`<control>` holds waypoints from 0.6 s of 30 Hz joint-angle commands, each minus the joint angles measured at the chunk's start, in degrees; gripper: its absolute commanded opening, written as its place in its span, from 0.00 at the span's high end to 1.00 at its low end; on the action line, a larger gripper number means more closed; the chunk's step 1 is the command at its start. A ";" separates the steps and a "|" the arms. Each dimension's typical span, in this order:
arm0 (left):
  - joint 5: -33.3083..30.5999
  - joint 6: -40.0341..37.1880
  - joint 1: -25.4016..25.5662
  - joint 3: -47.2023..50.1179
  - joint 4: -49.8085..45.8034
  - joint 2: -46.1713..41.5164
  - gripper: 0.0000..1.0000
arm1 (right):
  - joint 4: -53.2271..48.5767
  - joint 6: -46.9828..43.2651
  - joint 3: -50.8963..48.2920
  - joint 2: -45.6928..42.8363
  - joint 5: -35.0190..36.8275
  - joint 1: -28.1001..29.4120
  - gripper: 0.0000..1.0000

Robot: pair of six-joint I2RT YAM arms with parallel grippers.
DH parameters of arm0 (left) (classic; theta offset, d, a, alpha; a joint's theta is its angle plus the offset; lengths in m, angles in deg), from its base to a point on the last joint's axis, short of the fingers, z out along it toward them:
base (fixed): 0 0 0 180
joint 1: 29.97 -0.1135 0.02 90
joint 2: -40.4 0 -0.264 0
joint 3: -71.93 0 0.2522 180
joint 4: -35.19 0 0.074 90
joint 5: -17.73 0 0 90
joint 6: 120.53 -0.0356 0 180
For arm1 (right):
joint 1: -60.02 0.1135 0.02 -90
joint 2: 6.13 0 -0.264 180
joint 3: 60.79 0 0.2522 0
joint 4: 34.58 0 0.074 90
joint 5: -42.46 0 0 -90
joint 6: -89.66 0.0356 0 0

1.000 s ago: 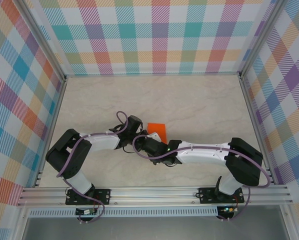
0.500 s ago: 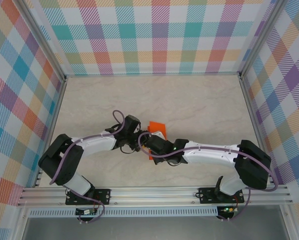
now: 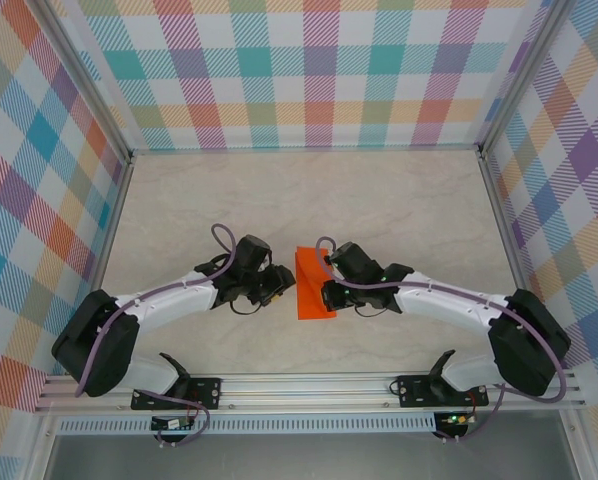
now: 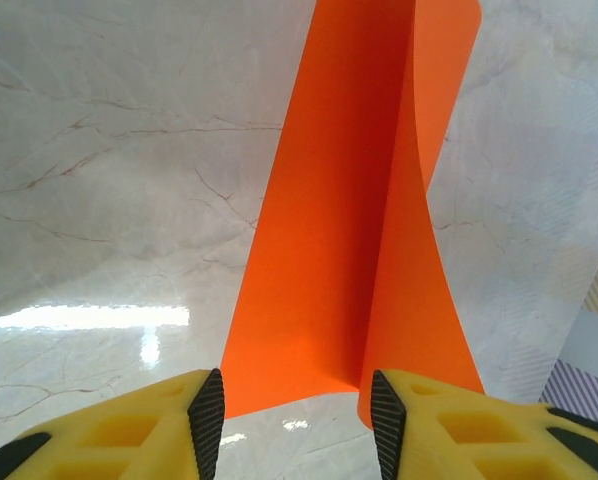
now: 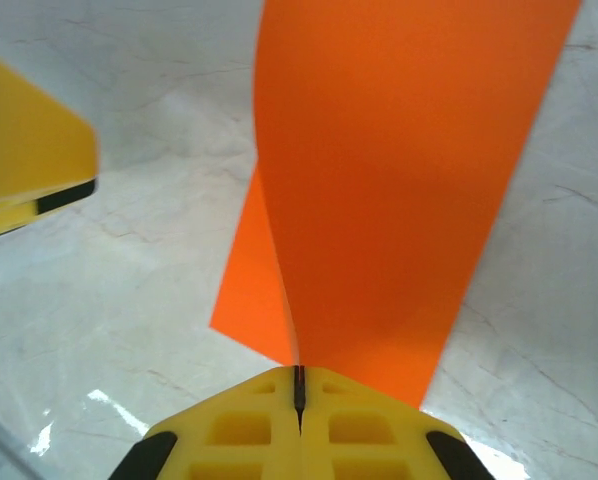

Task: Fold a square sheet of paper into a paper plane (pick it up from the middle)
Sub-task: Fold the triangle a second time at the center of the table.

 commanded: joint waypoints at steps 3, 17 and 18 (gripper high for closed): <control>1.47 -0.48 3.08 1.70 6.21 0.48 0.58 | 1.28 -1.17 -1.39 -1.01 -2.24 -0.91 0.94; 1.50 0.25 9.21 -2.29 7.85 11.07 0.91 | -0.80 1.64 -1.07 1.63 2.26 -1.27 0.92; 1.13 0.09 9.63 -2.89 7.65 11.72 0.92 | -0.73 1.62 -1.16 1.65 2.19 -1.26 0.92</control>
